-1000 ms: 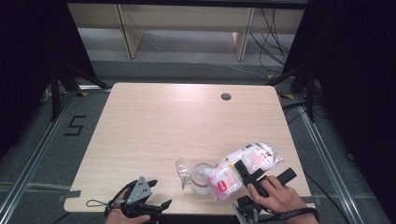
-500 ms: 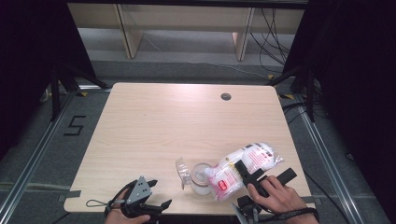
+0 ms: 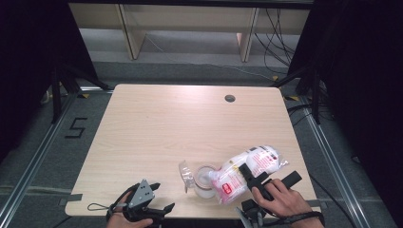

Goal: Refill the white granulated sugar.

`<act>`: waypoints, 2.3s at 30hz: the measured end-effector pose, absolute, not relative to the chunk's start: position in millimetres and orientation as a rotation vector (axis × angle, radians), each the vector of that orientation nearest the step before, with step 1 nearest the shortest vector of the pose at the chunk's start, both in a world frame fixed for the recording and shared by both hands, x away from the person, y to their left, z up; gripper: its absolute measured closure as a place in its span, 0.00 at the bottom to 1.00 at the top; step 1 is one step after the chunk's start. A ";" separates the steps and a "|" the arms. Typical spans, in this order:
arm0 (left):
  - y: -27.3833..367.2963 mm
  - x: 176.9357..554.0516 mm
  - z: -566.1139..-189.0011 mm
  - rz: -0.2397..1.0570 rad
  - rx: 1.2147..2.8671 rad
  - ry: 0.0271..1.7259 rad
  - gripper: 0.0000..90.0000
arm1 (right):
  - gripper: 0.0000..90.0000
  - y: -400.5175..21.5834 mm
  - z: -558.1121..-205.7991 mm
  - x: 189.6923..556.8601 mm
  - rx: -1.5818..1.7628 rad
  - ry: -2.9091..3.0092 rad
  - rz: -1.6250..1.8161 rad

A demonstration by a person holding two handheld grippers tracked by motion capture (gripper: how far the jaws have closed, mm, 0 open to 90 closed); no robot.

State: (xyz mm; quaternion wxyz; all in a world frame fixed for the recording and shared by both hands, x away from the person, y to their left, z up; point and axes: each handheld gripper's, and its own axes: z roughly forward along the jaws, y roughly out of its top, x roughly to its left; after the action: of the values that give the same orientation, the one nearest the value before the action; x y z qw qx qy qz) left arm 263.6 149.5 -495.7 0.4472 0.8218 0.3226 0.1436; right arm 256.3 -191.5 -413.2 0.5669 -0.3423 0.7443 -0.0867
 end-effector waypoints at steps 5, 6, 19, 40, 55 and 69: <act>149.5 263.6 -495.8 0.355 2.034 0.799 0.19 | 0.77 -193.6 -414.3 255.8 -0.767 1.764 -0.196; 149.5 263.6 -495.8 0.355 2.034 0.799 0.19 | 0.77 -193.6 -414.3 255.8 -0.767 1.764 -0.196; 149.8 264.1 -496.1 0.354 2.037 0.791 0.19 | 0.78 -194.1 -412.5 256.9 -0.791 1.760 -0.197; 149.4 263.9 -496.1 0.352 2.033 0.800 0.19 | 0.78 -190.6 -415.2 255.4 -0.803 1.755 -0.222; 150.1 264.8 -497.2 0.344 2.032 0.800 0.19 | 0.79 -191.0 -405.0 258.7 -0.873 1.707 -0.279; 150.2 265.5 -497.4 0.348 2.047 0.794 0.19 | 0.79 -190.5 -402.1 262.0 -0.971 1.691 -0.379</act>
State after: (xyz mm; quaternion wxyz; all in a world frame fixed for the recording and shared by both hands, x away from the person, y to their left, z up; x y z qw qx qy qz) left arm 265.5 150.2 -497.4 0.4434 0.8253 0.3202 0.1405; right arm 262.0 -190.5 -402.1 0.5460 -0.4096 0.7131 -0.1600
